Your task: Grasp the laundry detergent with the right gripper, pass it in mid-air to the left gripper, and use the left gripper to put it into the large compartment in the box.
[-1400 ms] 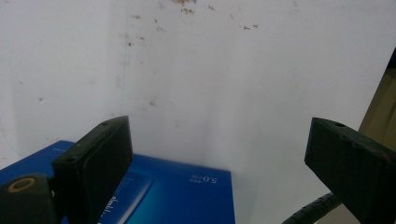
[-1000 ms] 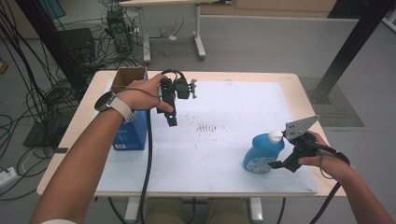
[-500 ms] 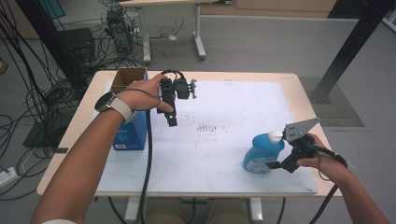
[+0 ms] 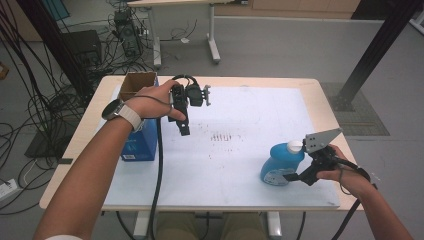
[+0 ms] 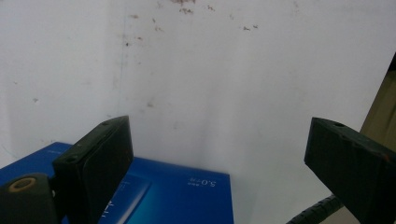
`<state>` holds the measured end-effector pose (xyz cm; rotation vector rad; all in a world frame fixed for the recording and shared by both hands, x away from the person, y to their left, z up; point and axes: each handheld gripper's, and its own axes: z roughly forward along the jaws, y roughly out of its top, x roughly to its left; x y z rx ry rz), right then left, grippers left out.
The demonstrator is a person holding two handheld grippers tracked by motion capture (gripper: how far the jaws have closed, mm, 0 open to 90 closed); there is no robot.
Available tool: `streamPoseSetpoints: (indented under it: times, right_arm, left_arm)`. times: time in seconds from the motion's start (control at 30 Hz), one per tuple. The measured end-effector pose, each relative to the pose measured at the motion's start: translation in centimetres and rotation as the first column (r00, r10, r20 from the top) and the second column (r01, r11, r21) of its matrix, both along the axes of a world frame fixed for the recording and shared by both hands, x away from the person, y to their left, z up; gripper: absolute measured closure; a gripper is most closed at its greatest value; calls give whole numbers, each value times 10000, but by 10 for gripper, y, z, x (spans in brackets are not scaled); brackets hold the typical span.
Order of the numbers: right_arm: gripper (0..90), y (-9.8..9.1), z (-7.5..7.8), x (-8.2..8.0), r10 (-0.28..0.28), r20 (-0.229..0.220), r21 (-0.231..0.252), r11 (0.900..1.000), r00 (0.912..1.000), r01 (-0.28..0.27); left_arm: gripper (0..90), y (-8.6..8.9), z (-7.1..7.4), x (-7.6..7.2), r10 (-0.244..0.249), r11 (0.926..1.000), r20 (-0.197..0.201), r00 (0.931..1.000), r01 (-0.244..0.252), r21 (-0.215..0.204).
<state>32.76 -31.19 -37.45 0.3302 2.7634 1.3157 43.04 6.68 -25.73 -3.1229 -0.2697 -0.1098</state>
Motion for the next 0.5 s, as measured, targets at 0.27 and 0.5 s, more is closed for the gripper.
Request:
streamPoseSetpoints:
  times: [0.27, 0.5]
  right_arm:
    - [173, 0, -3, 0, 14, -14, 156, 9999, 10000, -14]
    - [187, -1, -5, -1, -34, -60, 397, 9992, 10000, 36]
  left_arm:
    - [84, 0, 0, 0, 13, 10000, 7, 10000, -13, -4]
    - [84, -1, 0, 0, -6, 10000, -7, 10000, 6, 9]
